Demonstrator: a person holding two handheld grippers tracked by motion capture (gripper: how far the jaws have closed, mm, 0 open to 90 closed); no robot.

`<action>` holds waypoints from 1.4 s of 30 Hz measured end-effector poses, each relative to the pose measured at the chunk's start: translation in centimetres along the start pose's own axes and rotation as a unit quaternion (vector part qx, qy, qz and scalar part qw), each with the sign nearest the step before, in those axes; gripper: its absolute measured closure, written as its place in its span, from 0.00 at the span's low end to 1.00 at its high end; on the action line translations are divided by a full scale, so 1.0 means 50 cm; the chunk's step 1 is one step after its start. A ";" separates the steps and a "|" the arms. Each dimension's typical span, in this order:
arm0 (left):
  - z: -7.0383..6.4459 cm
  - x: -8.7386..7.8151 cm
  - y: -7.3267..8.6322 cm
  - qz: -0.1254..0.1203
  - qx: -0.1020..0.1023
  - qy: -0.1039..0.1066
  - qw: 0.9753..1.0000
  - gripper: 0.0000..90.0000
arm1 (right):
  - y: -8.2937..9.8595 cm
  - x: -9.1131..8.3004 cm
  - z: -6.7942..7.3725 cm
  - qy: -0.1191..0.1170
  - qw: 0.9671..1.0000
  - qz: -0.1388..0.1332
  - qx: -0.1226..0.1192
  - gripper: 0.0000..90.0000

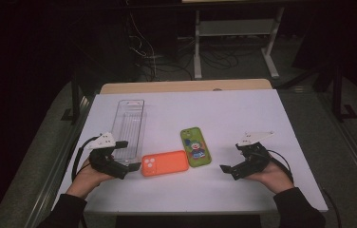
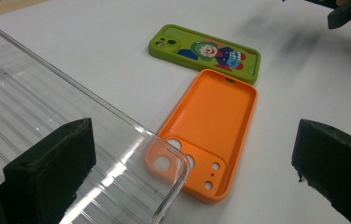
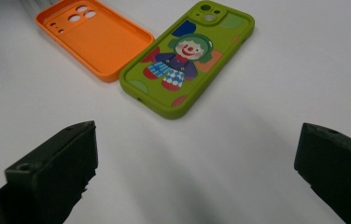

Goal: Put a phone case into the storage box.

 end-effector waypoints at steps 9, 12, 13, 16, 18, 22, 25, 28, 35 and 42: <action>0.003 -0.003 0.004 0.010 0.000 -0.003 1.000 0.00 | -0.052 0.022 -0.001 -0.018 1.000 -0.003 -0.001 0.15; 0.004 -0.002 0.003 0.008 -0.002 -0.003 1.000 0.00 | -0.072 0.031 0.003 -0.030 1.000 -0.002 0.000 0.23; 0.004 -0.002 0.002 0.008 -0.003 -0.003 1.000 0.00 | -0.079 0.036 0.003 -0.031 0.999 -0.004 -0.004 0.26; 0.006 -0.002 -0.003 0.006 0.002 -0.005 1.000 0.00 | -0.102 0.053 0.010 -0.038 0.999 -0.010 -0.013 0.38; 0.005 -0.001 -0.005 0.003 0.000 -0.002 1.000 0.00 | -0.114 0.066 0.015 -0.039 0.999 -0.009 -0.021 0.47; 0.004 0.000 -0.001 0.006 0.003 0.002 1.000 0.00 | -0.135 0.091 0.029 -0.048 0.998 -0.001 -0.039 0.64; 0.003 -0.001 -0.005 0.000 0.000 0.003 1.000 0.00 | -0.146 0.104 0.039 -0.057 0.998 0.002 -0.035 0.74; 0.004 -0.004 -0.005 0.000 0.002 0.004 1.000 0.00 | -0.163 0.133 0.051 -0.071 0.996 0.013 -0.053 0.92; 0.002 -0.002 -0.007 -0.007 -0.007 0.004 1.000 0.00 | -0.180 0.177 0.062 -0.080 0.994 0.036 -0.060 0.98; 0.002 -0.003 -0.006 -0.004 -0.004 0.003 1.000 0.00 | -0.194 0.236 0.061 -0.070 0.992 0.061 -0.082 0.98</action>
Point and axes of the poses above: each handheld gripper's, and its own axes: x roughly forward along the jaws, y roughly out of its underside, z roughly to its left, the point moved 8 cm from there along x, roughly forward along the jaws, and after that the axes turned 4 degrees about z, right-handed, at the moved point
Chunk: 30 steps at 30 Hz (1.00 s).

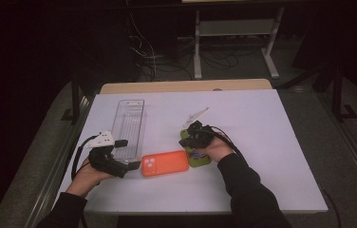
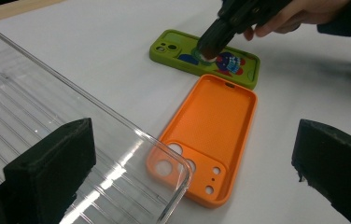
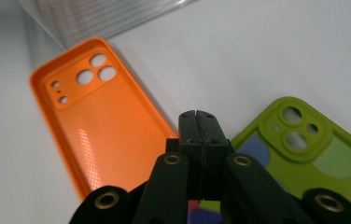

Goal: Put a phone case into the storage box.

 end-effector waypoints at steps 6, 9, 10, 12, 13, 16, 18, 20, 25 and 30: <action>0.000 0.002 0.001 0.001 0.003 0.000 1.000 0.00 | -0.014 0.041 -0.008 0.009 1.000 0.021 -0.011 0.98; 0.000 0.002 0.001 0.002 0.003 0.000 1.000 0.00 | -0.011 0.058 -0.013 0.011 0.999 0.033 -0.025 0.98; 0.000 0.002 0.001 0.002 0.003 0.000 1.000 0.00 | -0.009 0.061 -0.013 0.010 0.999 0.035 -0.028 0.98; 0.001 0.001 0.002 0.002 0.003 0.001 1.000 0.00 | -0.007 0.061 -0.013 0.008 0.999 0.036 -0.029 0.98; 0.002 0.001 0.003 0.002 0.005 0.000 1.000 0.00 | -0.005 0.062 -0.011 0.004 0.999 0.036 -0.036 0.98; 0.001 0.000 0.002 0.001 0.002 -0.001 1.000 0.00 | -0.001 0.058 -0.002 -0.002 0.998 0.038 -0.040 0.98; 0.001 0.000 0.002 -0.002 0.000 0.000 1.000 0.00 | 0.001 0.053 0.005 -0.006 0.998 0.038 -0.044 0.98; 0.000 0.000 0.002 -0.002 -0.003 0.000 1.000 0.00 | 0.001 0.050 0.010 -0.008 0.998 0.038 -0.046 0.98; -0.001 0.001 0.003 0.000 -0.004 0.000 1.000 0.00 | 0.014 0.038 0.036 -0.018 0.997 0.044 -0.066 0.98; -0.001 0.001 0.003 0.003 0.001 0.000 1.000 0.00 | 0.009 0.036 0.011 0.007 0.998 0.034 -0.052 0.98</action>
Point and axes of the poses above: each handheld gripper's, and its own axes: x roughly forward along the jaws, y roughly out of its underside, z roughly to its left, the point moved 8 cm from there along x, roughly forward along the jaws, and after that the axes turned 4 degrees about z, right-handed, at the moved point
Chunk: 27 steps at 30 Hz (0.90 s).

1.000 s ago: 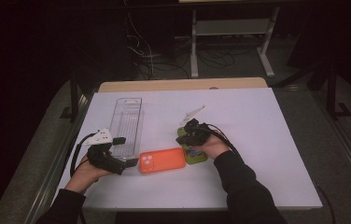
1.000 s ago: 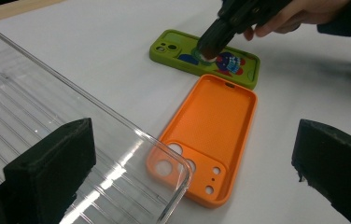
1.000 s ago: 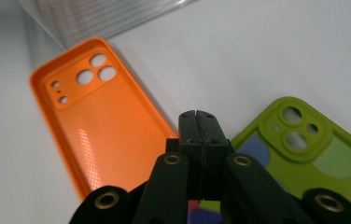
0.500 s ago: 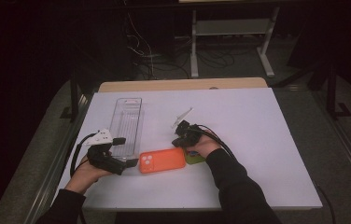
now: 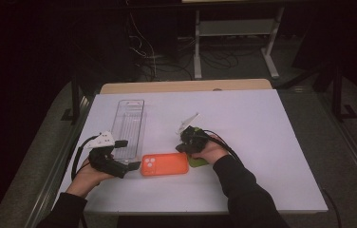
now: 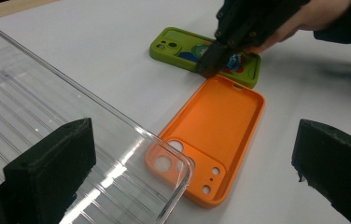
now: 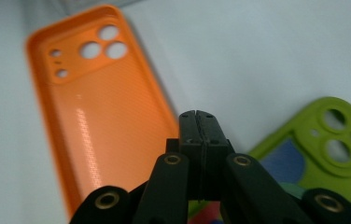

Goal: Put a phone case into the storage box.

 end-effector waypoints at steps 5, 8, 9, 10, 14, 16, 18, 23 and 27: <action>0.002 0.000 0.000 -0.003 0.003 0.001 1.000 0.00 | 0.011 0.014 -0.013 -0.008 1.000 0.006 0.017 0.98; 0.004 -0.002 0.001 -0.001 0.003 0.000 1.000 0.00 | 0.015 0.011 -0.006 -0.014 1.000 0.009 0.004 0.98; 0.003 -0.002 0.002 -0.001 0.001 0.000 1.000 0.00 | 0.017 0.009 0.000 -0.018 1.000 0.012 0.003 0.98; 0.002 -0.002 0.001 -0.003 -0.001 0.000 1.000 0.00 | 0.018 0.008 0.004 -0.020 1.000 0.012 -0.002 0.98; 0.001 -0.003 0.002 0.002 -0.001 -0.001 1.000 0.00 | 0.025 0.002 0.022 -0.033 0.999 0.012 -0.014 0.98; 0.001 -0.001 0.002 0.001 0.000 0.000 1.000 0.00 | 0.030 -0.001 0.029 -0.036 0.999 0.014 -0.018 0.98; 0.002 -0.001 0.003 0.004 0.003 -0.001 1.000 0.00 | 0.030 -0.009 0.032 -0.035 0.999 0.006 -0.013 0.98; 0.001 -0.001 0.005 0.007 0.001 0.000 1.000 0.00 | 0.035 -0.065 0.022 -0.021 0.999 -0.034 0.008 0.92; 0.002 0.001 0.007 0.010 0.004 -0.001 1.000 0.00 | 0.055 -0.105 0.021 -0.016 0.998 -0.055 0.037 0.83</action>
Point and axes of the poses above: each handheld gripper's, and its own axes: x roughly forward along the jaws, y roughly out of its underside, z roughly to its left, the point moved 8 cm from there along x, roughly forward along the jaws, and after that the axes turned 4 degrees about z, right-handed, at the moved point
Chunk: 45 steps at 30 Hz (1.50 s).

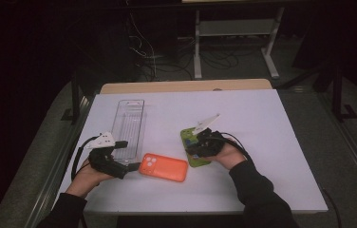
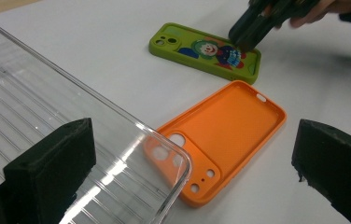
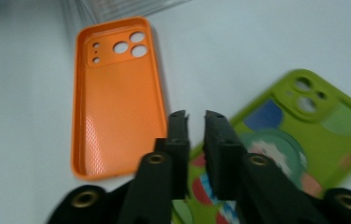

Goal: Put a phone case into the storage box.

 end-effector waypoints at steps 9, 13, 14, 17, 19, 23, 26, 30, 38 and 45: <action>-0.001 0.001 0.002 0.004 0.007 -0.001 1.000 0.00 | 0.083 -0.080 -0.014 0.048 0.997 -0.018 0.058 0.42; -0.002 0.002 0.002 0.002 0.006 0.000 1.000 0.00 | 0.125 -0.105 -0.014 0.085 0.993 -0.027 0.073 0.21; -0.002 0.002 0.002 0.001 0.006 0.001 1.000 0.00 | 0.134 -0.112 -0.014 0.090 0.992 -0.033 0.078 0.17; -0.003 0.003 0.003 0.002 0.004 0.001 1.000 0.00 | 0.147 -0.122 -0.013 0.090 0.991 -0.044 0.089 0.14; -0.003 0.002 0.003 0.003 0.006 0.002 1.000 0.00 | 0.160 -0.129 -0.013 0.095 0.990 -0.052 0.091 0.09; -0.005 0.001 0.007 0.005 0.008 0.004 1.000 0.00 | 0.189 -0.137 -0.010 0.094 0.990 -0.054 0.092 0.00; -0.006 0.001 0.008 0.005 0.008 0.006 1.000 0.00 | 0.202 -0.137 -0.004 0.081 0.991 -0.053 0.096 0.00; -0.005 0.000 0.007 0.002 0.009 0.006 1.000 0.00 | 0.205 -0.136 -0.005 0.078 0.991 -0.050 0.098 0.00; -0.004 -0.001 0.006 -0.001 0.005 0.005 1.000 0.00 | 0.199 -0.137 -0.003 0.066 0.992 -0.046 0.096 0.00; -0.006 -0.003 0.008 0.004 0.009 0.003 1.000 0.00 | 0.185 -0.141 0.000 0.059 0.994 -0.034 0.091 0.00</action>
Point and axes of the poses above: each handheld gripper's, and its own axes: x roughly forward along the jaws, y roughly out of its underside, z roughly to its left, the point moved 8 cm from there along x, roughly forward along the jaws, and after that the axes turned 4 degrees about z, right-handed, at the moved point
